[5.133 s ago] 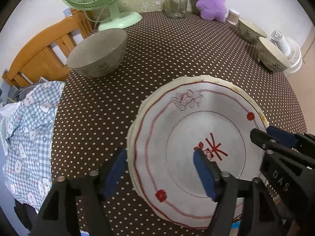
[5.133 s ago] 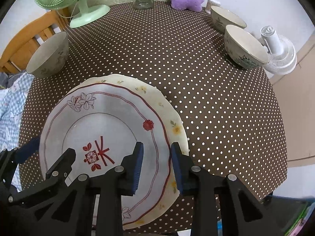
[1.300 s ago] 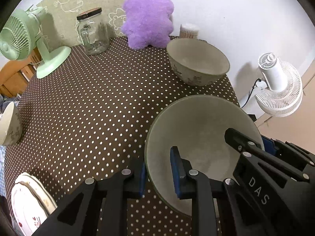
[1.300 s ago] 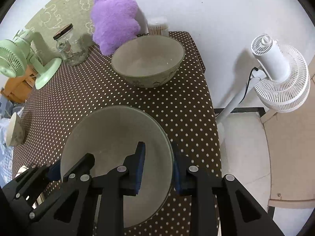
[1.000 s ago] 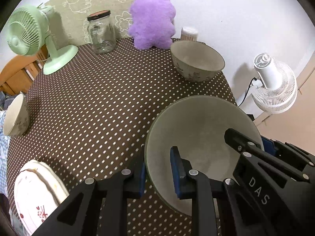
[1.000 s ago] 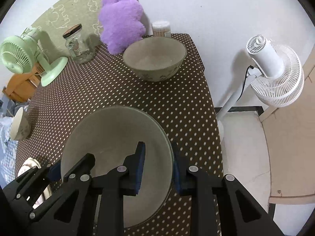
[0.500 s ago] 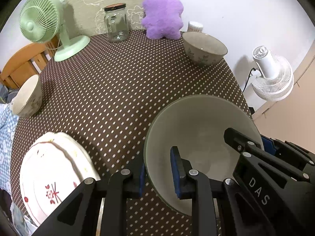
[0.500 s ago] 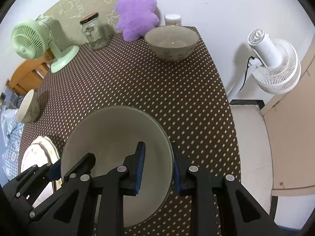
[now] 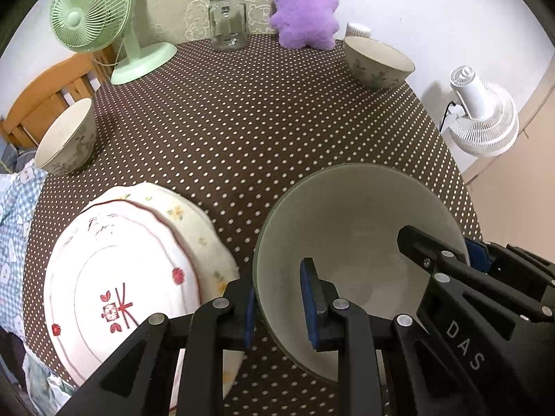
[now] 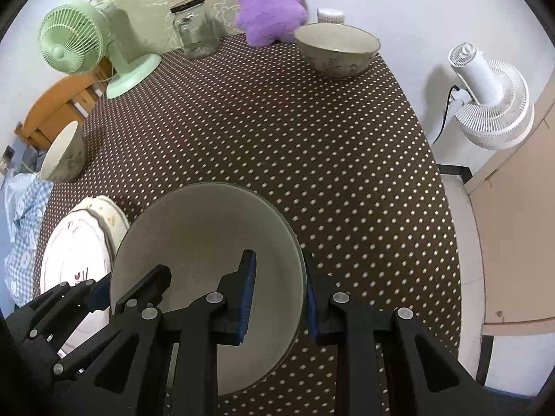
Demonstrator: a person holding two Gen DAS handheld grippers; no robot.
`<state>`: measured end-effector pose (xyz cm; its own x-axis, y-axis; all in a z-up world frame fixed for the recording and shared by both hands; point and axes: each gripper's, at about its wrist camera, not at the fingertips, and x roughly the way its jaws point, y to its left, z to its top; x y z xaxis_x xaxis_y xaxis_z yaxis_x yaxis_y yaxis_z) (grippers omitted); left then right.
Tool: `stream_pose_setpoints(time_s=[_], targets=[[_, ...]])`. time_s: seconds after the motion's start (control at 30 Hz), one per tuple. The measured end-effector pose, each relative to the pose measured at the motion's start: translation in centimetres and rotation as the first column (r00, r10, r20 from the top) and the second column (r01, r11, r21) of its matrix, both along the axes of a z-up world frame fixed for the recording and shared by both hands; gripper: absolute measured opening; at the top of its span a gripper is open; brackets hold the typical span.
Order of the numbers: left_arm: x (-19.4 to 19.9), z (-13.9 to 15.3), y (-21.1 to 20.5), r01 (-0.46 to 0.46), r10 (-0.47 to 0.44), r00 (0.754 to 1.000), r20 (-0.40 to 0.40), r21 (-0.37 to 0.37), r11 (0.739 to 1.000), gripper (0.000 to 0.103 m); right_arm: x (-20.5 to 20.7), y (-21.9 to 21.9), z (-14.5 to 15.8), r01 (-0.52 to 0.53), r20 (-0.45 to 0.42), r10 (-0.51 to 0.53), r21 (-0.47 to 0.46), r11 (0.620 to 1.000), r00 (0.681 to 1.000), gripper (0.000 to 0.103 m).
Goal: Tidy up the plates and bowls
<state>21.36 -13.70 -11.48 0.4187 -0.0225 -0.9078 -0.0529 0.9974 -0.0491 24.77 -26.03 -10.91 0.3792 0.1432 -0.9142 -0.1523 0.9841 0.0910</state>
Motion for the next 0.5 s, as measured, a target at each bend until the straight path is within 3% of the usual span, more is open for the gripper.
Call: stream_pose_setpoints(time_s=[0.5], targets=[[-3.3, -1.0, -0.6, 0.108, -0.108, 0.994, 0.005, -0.015, 0.994, 0.020, -3.8, 0.1, -1.5, 0.071, -0.016, -0.072, -0.075, 0.995, 0.997, 0.028]])
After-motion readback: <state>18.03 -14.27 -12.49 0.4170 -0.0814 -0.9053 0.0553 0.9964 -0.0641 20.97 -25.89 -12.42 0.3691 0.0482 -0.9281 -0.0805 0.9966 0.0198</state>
